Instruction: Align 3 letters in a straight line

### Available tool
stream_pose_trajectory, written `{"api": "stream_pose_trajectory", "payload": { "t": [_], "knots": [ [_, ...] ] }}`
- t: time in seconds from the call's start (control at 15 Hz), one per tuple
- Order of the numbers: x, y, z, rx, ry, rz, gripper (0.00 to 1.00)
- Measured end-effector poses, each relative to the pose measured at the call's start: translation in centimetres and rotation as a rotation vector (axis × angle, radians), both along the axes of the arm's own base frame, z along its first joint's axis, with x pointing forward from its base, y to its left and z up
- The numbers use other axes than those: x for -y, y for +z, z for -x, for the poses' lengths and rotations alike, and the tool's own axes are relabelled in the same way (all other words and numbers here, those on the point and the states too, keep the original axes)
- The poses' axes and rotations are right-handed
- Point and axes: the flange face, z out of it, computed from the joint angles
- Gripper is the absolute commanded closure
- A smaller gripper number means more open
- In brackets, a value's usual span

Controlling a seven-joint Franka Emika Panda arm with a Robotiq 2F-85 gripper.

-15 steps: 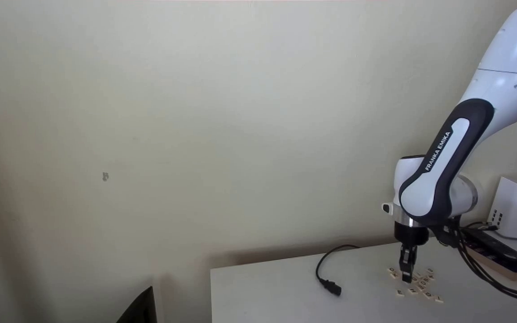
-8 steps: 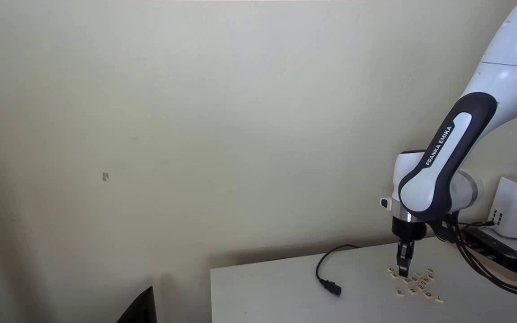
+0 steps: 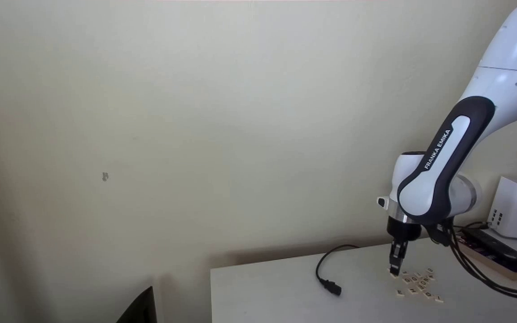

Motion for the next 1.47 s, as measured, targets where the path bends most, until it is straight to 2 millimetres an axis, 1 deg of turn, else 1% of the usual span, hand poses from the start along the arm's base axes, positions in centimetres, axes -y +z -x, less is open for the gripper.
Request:
{"api": "stream_pose_trajectory", "payload": {
  "t": [0.4, 0.93, 1.27, 1.47],
  "knots": [
    [0.1, -1.2, -0.1, 0.017, -0.034, -0.007, 1.0],
    [0.5, -1.2, -1.2, 0.06, -0.099, -0.008, 1.0],
    [1.6, -1.2, -1.9, 0.073, -0.149, -0.002, 1.0],
    [2.0, -1.2, -2.0, 0.081, -0.167, -0.007, 1.0]
  ]
}}
